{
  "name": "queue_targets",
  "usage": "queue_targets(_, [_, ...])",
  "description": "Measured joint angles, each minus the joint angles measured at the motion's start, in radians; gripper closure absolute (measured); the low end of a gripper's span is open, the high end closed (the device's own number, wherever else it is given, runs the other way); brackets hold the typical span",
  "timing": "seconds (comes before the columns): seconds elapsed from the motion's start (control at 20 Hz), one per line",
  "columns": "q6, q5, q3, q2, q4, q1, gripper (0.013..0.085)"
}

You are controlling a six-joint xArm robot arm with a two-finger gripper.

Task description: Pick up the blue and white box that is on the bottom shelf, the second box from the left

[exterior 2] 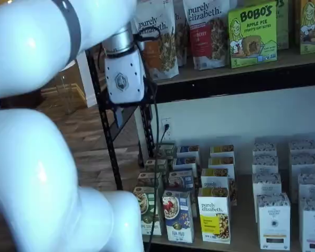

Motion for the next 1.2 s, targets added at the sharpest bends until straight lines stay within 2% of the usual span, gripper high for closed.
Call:
queue_targets(0.5, [0.021,-0.147,0.141,-0.003,0.013,0.026,0.0130])
queue_targets(0.95, [0.045,-0.274,0.238,0.029,-0.018,0.048,0.0130])
queue_targets(1.2, [0.038,-0.369,0.284,0.055,-0.011,0.044,0.0130])
